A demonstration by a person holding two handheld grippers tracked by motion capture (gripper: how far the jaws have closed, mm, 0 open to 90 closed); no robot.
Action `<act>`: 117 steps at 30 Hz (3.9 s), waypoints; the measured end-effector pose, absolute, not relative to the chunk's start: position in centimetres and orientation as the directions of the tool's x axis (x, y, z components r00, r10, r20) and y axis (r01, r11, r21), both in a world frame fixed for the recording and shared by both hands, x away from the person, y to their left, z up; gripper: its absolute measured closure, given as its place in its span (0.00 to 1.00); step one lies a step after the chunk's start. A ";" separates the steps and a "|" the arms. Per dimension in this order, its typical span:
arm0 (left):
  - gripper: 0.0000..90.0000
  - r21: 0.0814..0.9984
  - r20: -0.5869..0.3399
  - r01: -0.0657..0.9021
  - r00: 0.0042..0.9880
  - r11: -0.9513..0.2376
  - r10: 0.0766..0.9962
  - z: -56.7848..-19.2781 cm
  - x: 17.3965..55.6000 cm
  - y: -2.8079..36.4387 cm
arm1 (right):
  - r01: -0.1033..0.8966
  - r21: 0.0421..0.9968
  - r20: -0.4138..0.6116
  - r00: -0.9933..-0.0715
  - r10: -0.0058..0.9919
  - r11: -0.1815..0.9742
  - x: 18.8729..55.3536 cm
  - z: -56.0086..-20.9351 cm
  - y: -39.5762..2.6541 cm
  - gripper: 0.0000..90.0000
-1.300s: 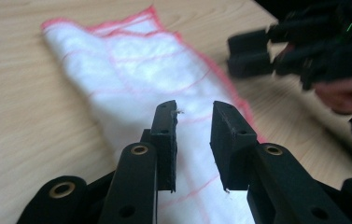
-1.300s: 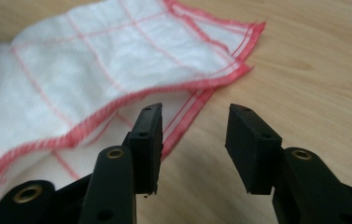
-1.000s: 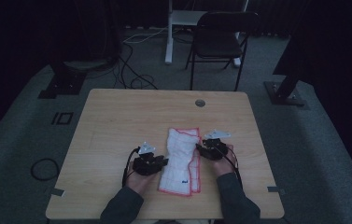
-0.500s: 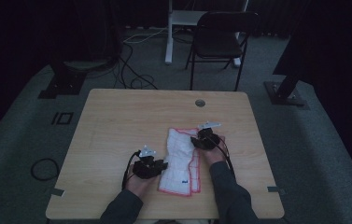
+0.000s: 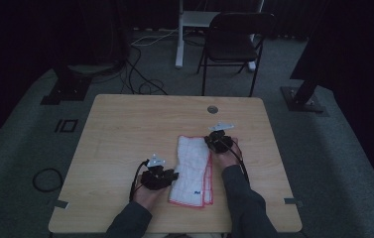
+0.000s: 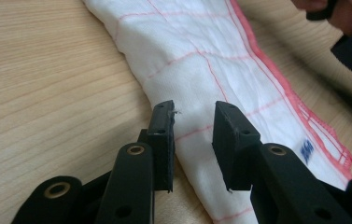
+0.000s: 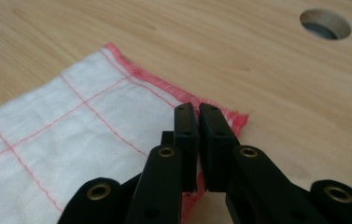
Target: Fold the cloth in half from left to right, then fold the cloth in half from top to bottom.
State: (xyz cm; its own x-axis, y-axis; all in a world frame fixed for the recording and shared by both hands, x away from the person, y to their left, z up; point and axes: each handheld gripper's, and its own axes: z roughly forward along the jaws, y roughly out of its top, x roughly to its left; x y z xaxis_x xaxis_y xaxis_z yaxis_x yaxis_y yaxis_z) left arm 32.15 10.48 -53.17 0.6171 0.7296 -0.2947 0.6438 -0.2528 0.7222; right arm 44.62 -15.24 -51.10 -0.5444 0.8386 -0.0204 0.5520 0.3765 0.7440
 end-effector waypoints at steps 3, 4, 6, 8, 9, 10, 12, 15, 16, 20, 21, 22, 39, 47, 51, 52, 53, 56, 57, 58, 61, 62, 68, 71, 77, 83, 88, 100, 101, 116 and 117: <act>0.77 0.720 -0.294 0.642 0.624 -0.262 0.724 -53.3 32.0 10.2 | 0.552 0.740 -0.031 -0.542 0.840 0.384 45.4 -50.7 -14.9 0.96; 0.77 0.718 -0.293 0.643 0.627 -0.267 0.722 -53.3 32.0 10.1 | 0.551 0.742 -0.033 -0.539 0.842 0.382 45.6 -50.6 -14.9 0.97; 0.77 0.717 -0.295 0.643 0.630 -0.270 0.718 -53.4 32.0 10.0 | 0.554 0.740 -0.035 -0.535 0.844 0.381 46.2 -50.5 -14.8 0.96; 0.77 0.715 -0.299 0.644 0.633 -0.271 0.714 -53.5 32.0 9.8 | 0.573 0.725 -0.031 -0.527 0.849 0.383 46.7 -50.8 -14.8 0.96; 0.77 0.714 -0.299 0.645 0.634 -0.273 0.713 -53.5 31.9 9.7 | 0.578 0.719 -0.036 -0.524 0.851 0.386 46.9 -51.0 -14.8 0.95; 0.77 0.712 -0.298 0.645 0.636 -0.278 0.712 -53.6 31.9 9.6 | 0.587 0.714 -0.033 -0.517 0.855 0.382 47.1 -51.3 -14.8 0.90; 0.77 0.710 -0.293 0.642 0.643 -0.289 0.708 -53.7 31.8 9.4 | 0.608 0.703 -0.024 -0.499 0.866 0.369 47.2 -51.7 -14.9 0.84; 0.78 0.709 -0.293 0.643 0.643 -0.290 0.708 -53.9 31.7 9.3 | 0.611 0.705 -0.011 -0.499 0.867 0.360 46.7 -51.8 -15.1 0.78; 0.77 0.709 -0.292 0.643 0.642 -0.290 0.708 -53.9 31.7 9.3 | 0.613 0.706 -0.002 -0.498 0.867 0.354 46.4 -51.8 -15.1 0.77; 0.77 0.711 -0.289 0.642 0.639 -0.287 0.713 -54.0 31.5 9.3 | 0.601 0.712 0.001 -0.517 0.856 0.363 44.7 -52.1 -15.5 0.73; 0.77 0.710 -0.287 0.642 0.640 -0.290 0.713 -54.0 31.5 9.3 | 0.599 0.714 0.006 -0.523 0.853 0.362 44.2 -52.2 -15.6 0.72; 0.77 0.710 -0.286 0.642 0.639 -0.290 0.714 -54.0 31.5 9.3 | 0.595 0.716 0.006 -0.527 0.850 0.364 43.7 -52.3 -15.7 0.71; 0.77 0.714 -0.285 0.641 0.634 -0.283 0.719 -54.1 31.4 9.4 | 0.541 0.745 -0.007 -0.577 0.817 0.389 37.6 -52.9 -16.8 0.65; 0.76 0.729 -0.283 0.634 0.622 -0.259 0.730 -53.5 31.9 10.0 | 0.544 0.748 -0.006 -0.567 0.824 0.380 37.0 -53.0 -17.8 0.64; 0.75 0.735 -0.280 0.631 0.616 -0.249 0.736 -53.2 32.1 10.3 | 0.545 0.747 -0.006 -0.567 0.824 0.381 36.9 -53.1 -17.9 0.64; 0.75 0.737 -0.279 0.630 0.615 -0.246 0.737 -53.1 32.2 10.3 | 0.544 0.747 -0.008 -0.567 0.824 0.381 36.9 -53.1 -17.9 0.64; 0.75 0.739 -0.277 0.628 0.615 -0.246 0.738 -53.0 32.3 10.4 | 0.545 0.747 -0.006 -0.567 0.824 0.380 36.9 -53.1 -18.0 0.64; 0.74 0.742 -0.272 0.625 0.610 -0.241 0.744 -52.8 32.7 10.5 | 0.549 0.748 -0.001 -0.561 0.828 0.373 37.0 -53.1 -18.2 0.64; 0.74 0.745 -0.271 0.623 0.609 -0.238 0.746 -52.7 32.9 10.5 | 0.550 0.750 0.002 -0.559 0.829 0.368 37.0 -53.1 -18.3 0.64; 0.74 0.746 -0.268 0.623 0.606 -0.237 0.749 -52.6 33.1 10.5 | 0.551 0.750 0.005 -0.556 0.831 0.365 37.1 -53.1 -18.3 0.64; 0.73 0.754 -0.256 0.615 0.598 -0.230 0.759 -52.3 33.8 10.5 | 0.555 0.753 0.011 -0.548 0.836 0.354 37.3 -53.0 -18.4 0.64; 0.73 0.755 -0.251 0.614 0.596 -0.231 0.762 -52.2 34.1 10.6 | 0.554 0.753 0.011 -0.548 0.836 0.354 37.4 -53.0 -18.4 0.64; 0.72 0.774 -0.240 0.596 0.587 -0.212 0.774 -51.7 35.5 10.5 | 0.550 0.760 0.011 -0.545 0.839 0.347 38.0 -52.5 -18.1 0.63; 0.71 0.779 -0.239 0.593 0.581 -0.203 0.778 -51.6 36.2 10.5 | 0.550 0.762 0.014 -0.542 0.840 0.343 38.4 -52.4 -17.9 0.63; 0.70 0.789 -0.212 0.577 0.582 -0.214 0.785 -51.5 37.5 9.8 | 0.560 0.760 0.023 -0.531 0.847 0.330 39.1 -52.3 -17.6 0.63; 0.69 0.789 -0.202 0.576 0.568 -0.211 0.798 -51.8 38.7 9.4 | 0.567 0.760 0.030 -0.518 0.855 0.317 39.8 -52.3 -17.6 0.63; 0.69 0.786 -0.197 0.582 0.555 -0.208 0.808 -52.1 39.6 9.1 | 0.573 0.758 0.032 -0.509 0.860 0.311 40.4 -52.3 -17.6 0.63; 0.68 0.767 -0.197 0.609 0.525 -0.204 0.828 -53.2 41.0 8.0 | 0.595 0.749 0.044 -0.485 0.874 0.293 42.0 -52.6 -17.3 0.63; 0.67 0.765 -0.201 0.613 0.519 -0.198 0.831 -53.3 41.2 8.0 | 0.600 0.745 0.046 -0.482 0.875 0.292 42.2 -52.7 -17.2 0.63; 0.66 0.738 -0.189 0.648 0.471 -0.192 0.862 -53.9 43.1 7.5 | 0.648 0.705 0.051 -0.451 0.891 0.288 44.4 -53.7 -16.1 0.64; 0.66 0.735 -0.190 0.650 0.469 -0.192 0.862 -54.0 43.1 7.4 | 0.650 0.702 0.050 -0.451 0.891 0.289 44.4 -53.7 -16.1 0.64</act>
State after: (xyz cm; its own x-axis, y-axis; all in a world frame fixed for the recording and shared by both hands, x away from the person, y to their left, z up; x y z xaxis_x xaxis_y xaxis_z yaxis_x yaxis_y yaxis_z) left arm 43.12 7.42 -54.04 0.4692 0.8624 -0.1899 0.6504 -0.1920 0.7349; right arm 44.42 -16.06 -53.70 -0.4511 0.8911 0.0505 0.6503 0.2894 0.7024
